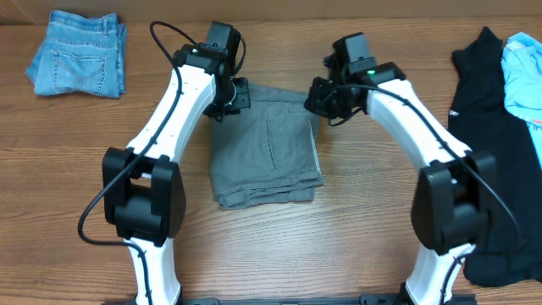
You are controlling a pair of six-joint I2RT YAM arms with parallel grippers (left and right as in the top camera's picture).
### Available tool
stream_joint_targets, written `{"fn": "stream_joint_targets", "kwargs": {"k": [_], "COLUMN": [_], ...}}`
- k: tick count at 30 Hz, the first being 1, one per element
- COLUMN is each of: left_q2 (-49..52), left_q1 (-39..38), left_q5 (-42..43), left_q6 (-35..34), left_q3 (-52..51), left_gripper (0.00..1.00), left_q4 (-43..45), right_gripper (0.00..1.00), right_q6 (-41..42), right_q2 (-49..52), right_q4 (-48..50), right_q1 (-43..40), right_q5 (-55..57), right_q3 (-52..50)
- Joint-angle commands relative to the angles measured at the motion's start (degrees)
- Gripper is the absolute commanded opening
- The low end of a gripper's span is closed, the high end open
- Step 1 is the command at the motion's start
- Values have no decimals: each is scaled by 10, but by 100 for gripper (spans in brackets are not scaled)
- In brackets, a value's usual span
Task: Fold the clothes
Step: 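Press the folded shorts flat with both grippers near the top edge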
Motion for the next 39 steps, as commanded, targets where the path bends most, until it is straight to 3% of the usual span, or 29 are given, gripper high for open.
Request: {"fn": "stream_joint_targets", "kwargs": {"k": [1, 10, 18, 27, 34, 39], "left_q2": [37, 96, 153, 150, 149, 149], "left_q1": [9, 23, 46, 82, 83, 80], "left_q5": [-10, -12, -42, -42, -28, -23], "left_q6": [-6, -8, -8, -8, -8, -8], "left_q3": [5, 5, 5, 12, 17, 17], "left_gripper": [4, 4, 12, 12, 13, 13], "left_q4": [17, 35, 42, 37, 35, 36], "right_gripper": [9, 9, 7, 4, 4, 5], "right_q6": [-5, -3, -10, 1, -23, -18], "right_q2": [35, 97, 132, 115, 55, 75], "right_q4": [24, 30, -3, -69, -76, -14], "right_q1": [9, -18, -77, -81, -41, 21], "right_q5": [-9, -44, -47, 32, -7, -4], "right_q3": [4, 4, 4, 38, 113, 115]}}
